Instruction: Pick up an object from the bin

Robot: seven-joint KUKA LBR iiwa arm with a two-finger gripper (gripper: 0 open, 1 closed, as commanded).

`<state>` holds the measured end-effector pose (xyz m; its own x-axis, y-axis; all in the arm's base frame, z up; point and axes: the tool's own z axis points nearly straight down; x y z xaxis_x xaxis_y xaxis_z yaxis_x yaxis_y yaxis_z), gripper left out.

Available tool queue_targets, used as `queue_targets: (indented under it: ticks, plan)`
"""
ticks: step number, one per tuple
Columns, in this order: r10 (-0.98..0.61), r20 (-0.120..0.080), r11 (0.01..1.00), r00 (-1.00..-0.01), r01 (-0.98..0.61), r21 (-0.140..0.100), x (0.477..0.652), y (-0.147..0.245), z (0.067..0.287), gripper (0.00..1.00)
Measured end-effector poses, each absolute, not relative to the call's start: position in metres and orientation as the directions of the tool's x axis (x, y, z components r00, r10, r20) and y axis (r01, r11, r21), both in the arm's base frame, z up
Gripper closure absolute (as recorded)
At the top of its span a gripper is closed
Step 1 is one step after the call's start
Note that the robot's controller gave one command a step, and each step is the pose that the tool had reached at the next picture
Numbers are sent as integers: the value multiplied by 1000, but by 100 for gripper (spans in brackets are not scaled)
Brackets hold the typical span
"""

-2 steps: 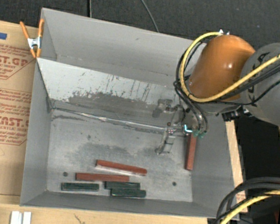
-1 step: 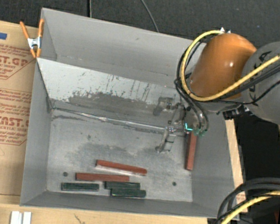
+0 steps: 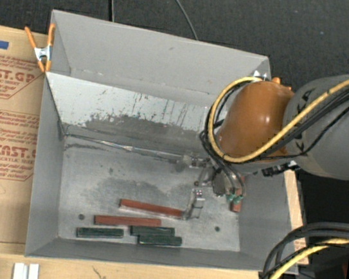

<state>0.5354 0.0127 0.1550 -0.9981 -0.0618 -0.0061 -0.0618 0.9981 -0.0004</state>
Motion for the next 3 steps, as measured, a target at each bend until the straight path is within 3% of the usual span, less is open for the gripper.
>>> queue_targets:
  ticks: [1,2,3]
  plan:
    - [85,0,996,-996,85,1,538,50,70,100]
    - [85,0,996,-996,85,1,538,50,70,100]
    - [51,1,999,-999,51,1,489,51,274,100]
